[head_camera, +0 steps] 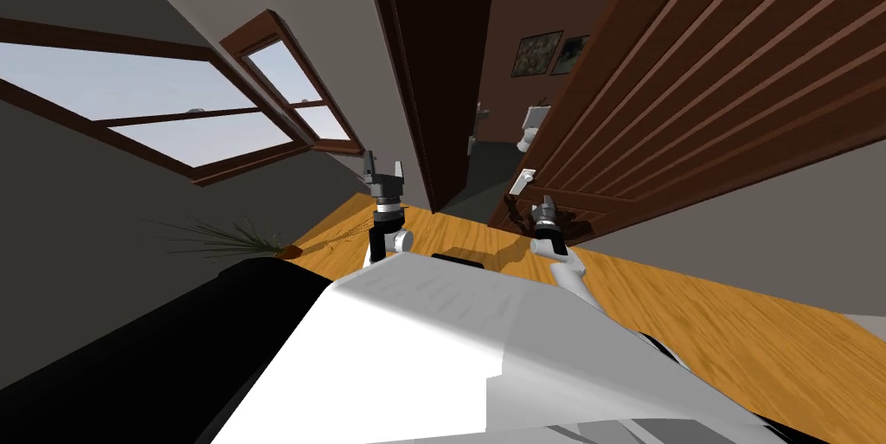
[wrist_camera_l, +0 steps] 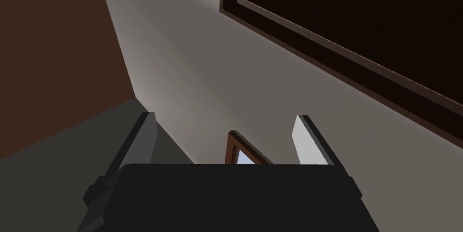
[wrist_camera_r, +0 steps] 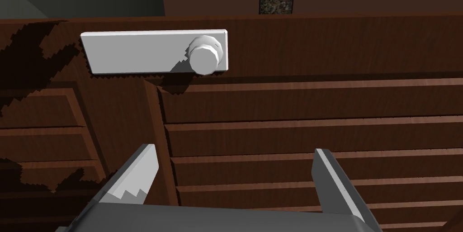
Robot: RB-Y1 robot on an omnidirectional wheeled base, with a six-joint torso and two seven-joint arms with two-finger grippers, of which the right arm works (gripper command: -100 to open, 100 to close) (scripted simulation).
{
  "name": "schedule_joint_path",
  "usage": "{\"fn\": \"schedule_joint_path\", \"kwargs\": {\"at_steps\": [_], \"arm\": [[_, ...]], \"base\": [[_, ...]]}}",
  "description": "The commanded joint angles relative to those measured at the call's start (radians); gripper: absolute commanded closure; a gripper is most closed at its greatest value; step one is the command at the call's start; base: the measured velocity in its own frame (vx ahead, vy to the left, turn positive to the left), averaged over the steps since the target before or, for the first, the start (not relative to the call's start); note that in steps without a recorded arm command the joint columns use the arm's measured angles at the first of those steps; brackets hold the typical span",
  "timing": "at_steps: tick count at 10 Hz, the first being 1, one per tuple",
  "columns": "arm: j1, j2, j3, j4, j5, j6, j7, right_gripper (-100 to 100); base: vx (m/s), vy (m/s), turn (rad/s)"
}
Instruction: Push the door open
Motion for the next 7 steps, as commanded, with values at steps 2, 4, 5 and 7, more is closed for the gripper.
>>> {"fn": "schedule_joint_path", "kwargs": {"at_steps": [2, 4, 5, 7], "arm": [[-0.024, -0.011, -0.003, 0.052, -0.013, 0.004, 0.002, -100], [-0.044, -0.02, -0.005, 0.094, -0.021, 0.004, 0.001, -100], [-0.052, -0.025, -0.005, 0.114, -0.025, 0.003, 0.001, -100], [-0.076, -0.037, -0.007, 0.166, -0.036, 0.002, 0.0, -100]], "base": [[0.06, -0.068, 0.142], [0.052, -0.064, 0.127], [0.041, -0.059, 0.104], [0.065, -0.072, 0.176]]}}
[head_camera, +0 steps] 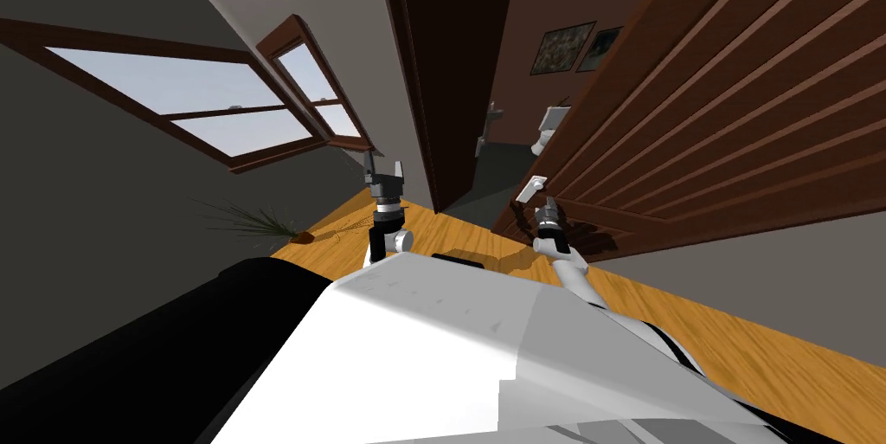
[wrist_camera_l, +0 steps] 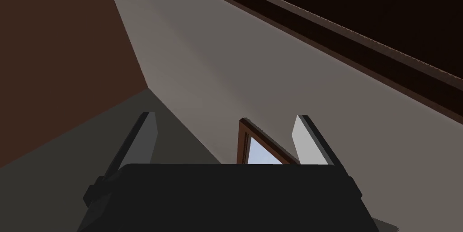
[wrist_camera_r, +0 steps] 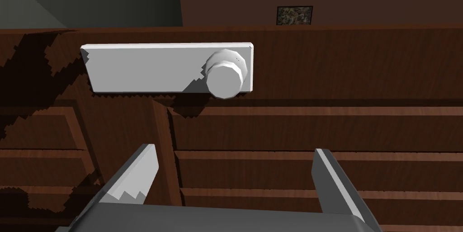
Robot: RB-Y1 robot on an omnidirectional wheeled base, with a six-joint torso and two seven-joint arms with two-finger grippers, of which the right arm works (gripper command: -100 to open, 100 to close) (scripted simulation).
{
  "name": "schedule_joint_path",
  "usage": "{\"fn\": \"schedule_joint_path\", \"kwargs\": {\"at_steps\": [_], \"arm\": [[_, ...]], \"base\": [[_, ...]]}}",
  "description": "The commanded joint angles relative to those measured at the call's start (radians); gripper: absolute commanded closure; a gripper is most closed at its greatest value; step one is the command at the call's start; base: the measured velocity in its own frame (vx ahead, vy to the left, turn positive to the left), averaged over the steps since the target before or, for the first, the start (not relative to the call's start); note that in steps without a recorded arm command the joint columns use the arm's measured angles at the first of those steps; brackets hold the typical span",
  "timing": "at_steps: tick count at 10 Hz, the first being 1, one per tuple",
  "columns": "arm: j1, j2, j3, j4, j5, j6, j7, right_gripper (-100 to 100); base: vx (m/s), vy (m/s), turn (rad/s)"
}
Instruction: Push the door open
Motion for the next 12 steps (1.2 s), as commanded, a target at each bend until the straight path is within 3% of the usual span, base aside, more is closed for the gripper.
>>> {"fn": "schedule_joint_path", "kwargs": {"at_steps": [1, 3, 5, 12], "arm": [[-0.013, -0.006, 0.0, 0.029, -0.005, -0.002, 0.0, -100], [-0.036, -0.017, -0.002, 0.078, -0.015, -0.002, -0.001, -100], [-0.031, -0.014, -0.004, 0.07, -0.013, -0.004, -0.001, -100], [-0.04, -0.009, -0.02, 0.09, -0.014, -0.01, 0.009, -100]], "base": [[0.038, -0.061, 0.046], [0.035, -0.063, 0.128], [0.057, -0.029, 0.022], [0.199, -0.065, 0.028]]}}
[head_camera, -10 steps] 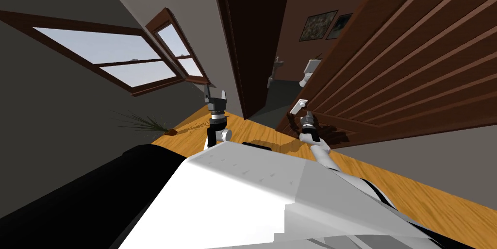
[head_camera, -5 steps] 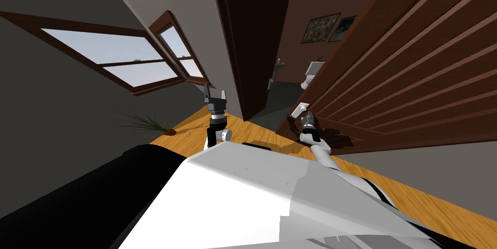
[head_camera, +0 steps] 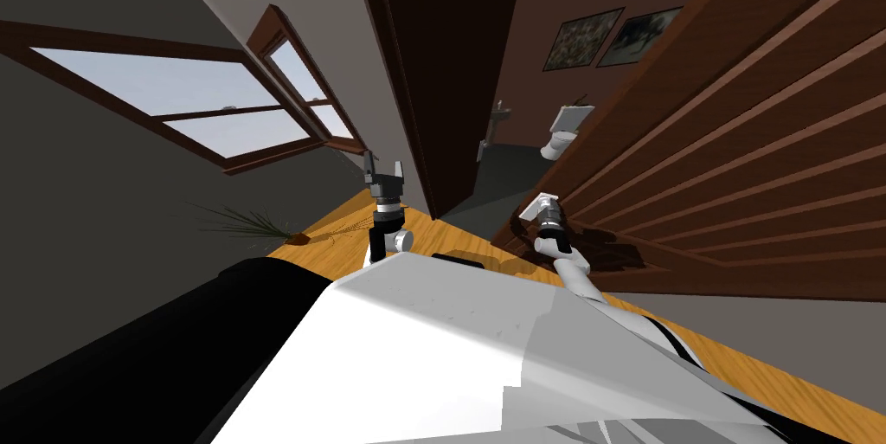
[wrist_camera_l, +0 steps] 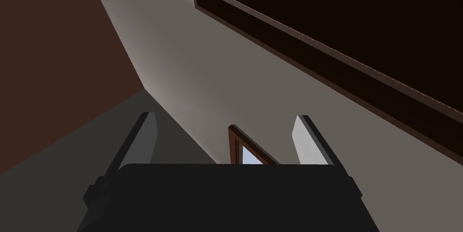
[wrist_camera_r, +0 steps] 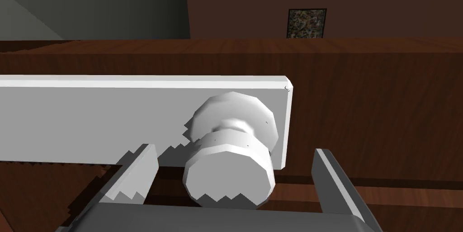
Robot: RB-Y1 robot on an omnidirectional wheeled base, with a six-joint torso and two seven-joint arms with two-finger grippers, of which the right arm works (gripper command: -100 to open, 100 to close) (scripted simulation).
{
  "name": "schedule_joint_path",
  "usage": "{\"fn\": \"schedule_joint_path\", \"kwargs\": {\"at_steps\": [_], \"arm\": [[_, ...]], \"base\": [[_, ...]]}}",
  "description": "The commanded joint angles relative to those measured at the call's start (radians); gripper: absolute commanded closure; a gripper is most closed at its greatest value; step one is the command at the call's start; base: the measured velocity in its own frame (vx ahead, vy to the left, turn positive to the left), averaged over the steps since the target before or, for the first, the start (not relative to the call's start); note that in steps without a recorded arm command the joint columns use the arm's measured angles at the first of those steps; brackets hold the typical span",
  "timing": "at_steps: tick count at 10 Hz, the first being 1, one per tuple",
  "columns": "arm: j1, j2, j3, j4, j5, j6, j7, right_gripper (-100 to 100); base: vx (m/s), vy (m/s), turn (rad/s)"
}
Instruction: Push the door open
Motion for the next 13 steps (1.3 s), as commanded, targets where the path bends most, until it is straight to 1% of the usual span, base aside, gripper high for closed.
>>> {"fn": "schedule_joint_path", "kwargs": {"at_steps": [1, 2, 7, 8, 9, 12, 13], "arm": [[0.0, 0.0, 0.0, 0.0, 0.0, 0.0, 0.0, -100], [0.0, 0.0, 0.0, 0.0, 0.0, 0.0, 0.0, 100], [0.0, 0.0, 0.0, 0.0, 0.0, 0.0, 0.0, 100], [-0.009, -0.006, -0.034, 0.012, -0.008, -0.003, 0.02, 100], [-0.01, -0.006, -0.041, 0.015, -0.01, -0.004, 0.024, 100], [-0.015, -0.009, -0.091, 0.037, -0.023, -0.009, 0.054, 100], [-0.017, -0.01, -0.101, 0.042, -0.025, -0.01, 0.06, 100]], "base": [[0.085, -0.024, 0.009], [-0.01, 0.002, -0.005], [-0.008, 0.001, 0.004], [0.106, 0.009, 0.051], [0.178, 0.001, 0.027], [0.166, -0.005, 0.03], [0.16, -0.016, 0.047]]}}
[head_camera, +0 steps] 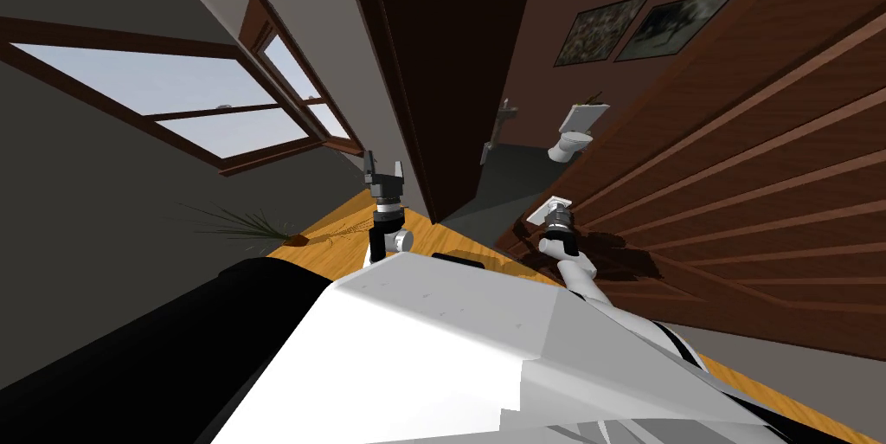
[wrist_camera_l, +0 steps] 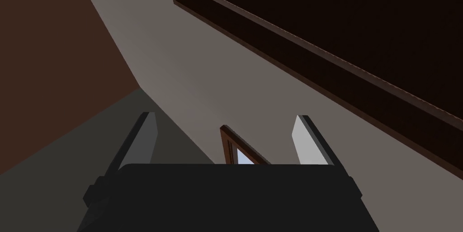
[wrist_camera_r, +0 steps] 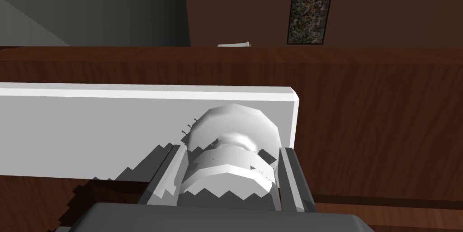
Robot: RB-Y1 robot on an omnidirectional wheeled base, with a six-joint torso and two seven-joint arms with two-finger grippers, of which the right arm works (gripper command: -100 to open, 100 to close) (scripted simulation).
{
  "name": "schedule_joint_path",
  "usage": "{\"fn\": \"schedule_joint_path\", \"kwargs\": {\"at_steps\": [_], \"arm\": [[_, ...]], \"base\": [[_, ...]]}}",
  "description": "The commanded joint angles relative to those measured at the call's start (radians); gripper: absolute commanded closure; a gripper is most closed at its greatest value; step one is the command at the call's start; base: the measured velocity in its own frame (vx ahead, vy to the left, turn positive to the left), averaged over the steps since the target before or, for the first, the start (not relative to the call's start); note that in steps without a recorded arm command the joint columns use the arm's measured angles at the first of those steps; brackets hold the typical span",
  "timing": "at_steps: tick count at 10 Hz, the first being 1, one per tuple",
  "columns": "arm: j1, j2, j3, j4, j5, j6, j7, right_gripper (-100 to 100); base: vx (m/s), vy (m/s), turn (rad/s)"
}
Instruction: Push the door open
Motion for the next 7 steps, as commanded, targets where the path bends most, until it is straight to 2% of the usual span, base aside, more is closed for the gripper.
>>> {"fn": "schedule_joint_path", "kwargs": {"at_steps": [1, 2, 3, 4, 7], "arm": [[-0.017, -0.013, -0.022, 0.028, -0.005, -0.013, 0.011, 100], [-0.019, -0.014, -0.043, 0.037, -0.01, -0.015, 0.024, 100], [-0.019, -0.014, -0.043, 0.037, -0.01, -0.015, 0.024, 100], [-0.022, -0.015, -0.066, 0.048, -0.016, -0.018, 0.038, 100], [-0.026, -0.018, -0.102, 0.064, -0.025, -0.022, 0.059, 100]], "base": [[0.117, -0.012, 0.011], [0.13, -0.004, 0.045], [0.104, -0.001, 0.003], [0.101, -0.003, 0.034], [0.107, 0.004, 0.025]]}}
